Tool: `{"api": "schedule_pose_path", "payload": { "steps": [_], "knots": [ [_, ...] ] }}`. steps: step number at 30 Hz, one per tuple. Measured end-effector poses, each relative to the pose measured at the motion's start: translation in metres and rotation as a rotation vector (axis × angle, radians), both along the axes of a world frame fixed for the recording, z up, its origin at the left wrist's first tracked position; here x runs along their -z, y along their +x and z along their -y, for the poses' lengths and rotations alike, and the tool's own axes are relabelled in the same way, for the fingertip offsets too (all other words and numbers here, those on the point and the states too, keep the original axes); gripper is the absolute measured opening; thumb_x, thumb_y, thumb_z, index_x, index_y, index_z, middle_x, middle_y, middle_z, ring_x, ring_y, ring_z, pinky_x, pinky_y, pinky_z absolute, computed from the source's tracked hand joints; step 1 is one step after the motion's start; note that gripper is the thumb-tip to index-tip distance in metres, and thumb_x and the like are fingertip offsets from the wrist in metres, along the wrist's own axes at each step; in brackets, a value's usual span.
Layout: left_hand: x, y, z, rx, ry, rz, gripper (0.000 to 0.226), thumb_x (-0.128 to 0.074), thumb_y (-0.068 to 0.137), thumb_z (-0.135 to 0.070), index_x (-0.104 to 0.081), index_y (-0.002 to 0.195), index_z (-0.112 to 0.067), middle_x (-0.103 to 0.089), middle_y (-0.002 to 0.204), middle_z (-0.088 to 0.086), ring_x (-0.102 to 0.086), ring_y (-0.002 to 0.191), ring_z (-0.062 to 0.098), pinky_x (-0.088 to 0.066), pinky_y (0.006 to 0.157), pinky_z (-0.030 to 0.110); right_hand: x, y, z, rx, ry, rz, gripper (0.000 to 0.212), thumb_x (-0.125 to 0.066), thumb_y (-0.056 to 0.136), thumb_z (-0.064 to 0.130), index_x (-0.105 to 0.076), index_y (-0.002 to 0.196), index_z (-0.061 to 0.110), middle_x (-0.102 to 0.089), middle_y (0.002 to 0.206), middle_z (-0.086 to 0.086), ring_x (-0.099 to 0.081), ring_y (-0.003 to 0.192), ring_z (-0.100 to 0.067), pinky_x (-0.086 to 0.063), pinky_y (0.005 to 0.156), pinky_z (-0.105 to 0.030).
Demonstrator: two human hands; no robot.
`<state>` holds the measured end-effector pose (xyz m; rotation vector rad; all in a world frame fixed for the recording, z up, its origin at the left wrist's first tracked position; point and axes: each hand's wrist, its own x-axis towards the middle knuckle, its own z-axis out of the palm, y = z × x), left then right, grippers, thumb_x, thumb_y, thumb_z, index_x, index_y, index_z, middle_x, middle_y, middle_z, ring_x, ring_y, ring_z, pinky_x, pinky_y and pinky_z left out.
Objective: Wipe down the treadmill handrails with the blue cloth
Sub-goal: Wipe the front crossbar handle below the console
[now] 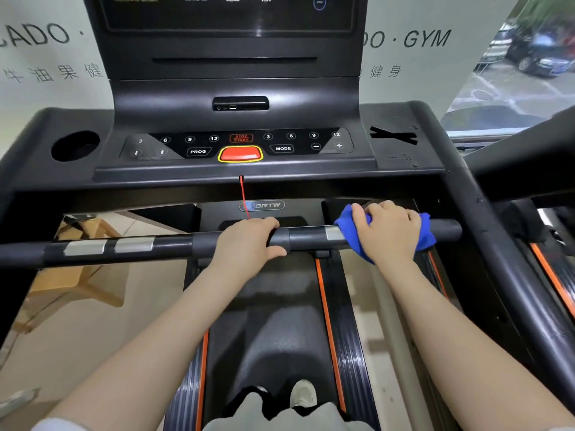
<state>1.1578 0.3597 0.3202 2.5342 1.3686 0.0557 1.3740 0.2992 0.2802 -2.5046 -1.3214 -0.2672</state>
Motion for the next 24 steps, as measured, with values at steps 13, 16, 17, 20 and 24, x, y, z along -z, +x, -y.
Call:
{"api": "schedule_pose_path", "payload": {
  "steps": [13,16,17,20,24],
  "knots": [
    [0.005,-0.001,-0.014,0.121,-0.02,0.01,0.046,-0.062,0.082,-0.044,-0.051,0.122,-0.022,-0.065,0.113,0.001,-0.058,0.104,0.023,-0.044,0.074,0.034,0.012,-0.055,0.003,-0.546,0.02,0.013,0.045,-0.044,0.084,0.042,-0.064,0.112,0.013,-0.066,0.111,-0.004,-0.062,0.099,-0.029,-0.046,0.082,-0.039],
    [0.006,-0.004,-0.017,0.153,-0.023,0.022,0.045,-0.061,0.083,-0.045,-0.052,0.12,-0.021,-0.063,0.115,0.001,-0.056,0.105,0.024,-0.043,0.075,0.034,0.007,-0.023,0.009,-0.428,0.039,-0.105,0.043,-0.04,0.084,0.041,-0.064,0.105,0.012,-0.067,0.104,-0.005,-0.061,0.094,-0.029,-0.046,0.082,-0.041],
    [0.006,-0.005,-0.017,0.162,-0.018,0.027,0.045,-0.061,0.083,-0.046,-0.052,0.12,-0.021,-0.062,0.115,0.001,-0.055,0.106,0.024,-0.043,0.075,0.034,0.006,-0.01,0.013,-0.329,0.06,-0.1,0.041,-0.039,0.082,0.039,-0.064,0.099,0.011,-0.067,0.097,-0.006,-0.06,0.089,-0.03,-0.044,0.079,-0.04],
    [0.006,-0.008,-0.016,0.175,-0.016,0.056,0.044,-0.06,0.084,-0.044,-0.052,0.12,-0.021,-0.06,0.117,0.001,-0.054,0.107,0.024,-0.042,0.076,0.033,0.004,0.026,0.028,-0.015,0.109,0.001,0.032,-0.039,0.08,0.031,-0.06,0.086,0.007,-0.065,0.086,-0.013,-0.056,0.08,-0.036,-0.038,0.075,-0.041],
    [0.004,-0.005,-0.016,0.189,-0.029,0.045,0.044,-0.06,0.085,-0.042,-0.051,0.121,-0.018,-0.06,0.117,0.004,-0.054,0.107,0.026,-0.043,0.079,0.035,0.005,0.022,0.023,0.188,0.072,-0.011,0.02,-0.048,0.084,0.018,-0.058,0.087,0.001,-0.061,0.09,-0.021,-0.054,0.085,-0.04,-0.038,0.081,-0.047]
  ]
}}
